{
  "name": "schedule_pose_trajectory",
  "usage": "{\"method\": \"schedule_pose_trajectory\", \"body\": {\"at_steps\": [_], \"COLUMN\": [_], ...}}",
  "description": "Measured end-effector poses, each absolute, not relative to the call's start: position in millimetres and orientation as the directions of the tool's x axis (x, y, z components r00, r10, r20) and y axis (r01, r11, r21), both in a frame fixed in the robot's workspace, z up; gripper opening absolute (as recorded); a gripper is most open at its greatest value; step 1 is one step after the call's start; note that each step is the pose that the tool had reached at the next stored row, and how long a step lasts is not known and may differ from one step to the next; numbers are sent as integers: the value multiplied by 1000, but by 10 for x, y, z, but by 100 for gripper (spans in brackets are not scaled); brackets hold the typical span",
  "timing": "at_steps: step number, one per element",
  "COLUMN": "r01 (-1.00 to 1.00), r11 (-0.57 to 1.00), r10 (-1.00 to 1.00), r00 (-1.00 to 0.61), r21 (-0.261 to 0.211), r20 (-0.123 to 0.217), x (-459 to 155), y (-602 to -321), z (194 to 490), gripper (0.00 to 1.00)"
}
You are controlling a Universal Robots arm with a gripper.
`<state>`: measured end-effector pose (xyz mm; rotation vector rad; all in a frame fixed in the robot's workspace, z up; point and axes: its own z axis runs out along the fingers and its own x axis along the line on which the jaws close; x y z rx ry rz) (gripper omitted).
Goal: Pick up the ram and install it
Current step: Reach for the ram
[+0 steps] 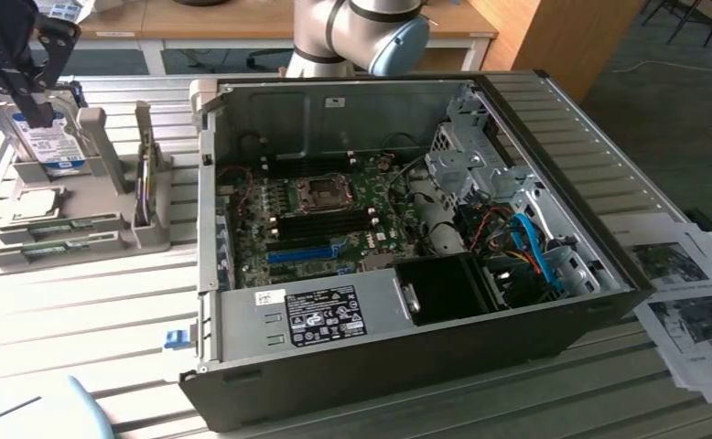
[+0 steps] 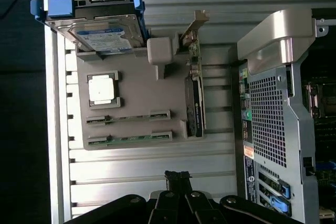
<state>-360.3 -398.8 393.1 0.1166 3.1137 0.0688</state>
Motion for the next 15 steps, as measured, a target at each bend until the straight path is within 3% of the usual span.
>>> {"method": "schedule_pose_trajectory", "body": {"at_steps": [15], "r01": [74], "r11": [996], "r10": [75], "r00": [-997], "r21": [45], "r20": [-23], "x": [-3945], "y": [-3988], "z": [3928], "gripper": [9]}}
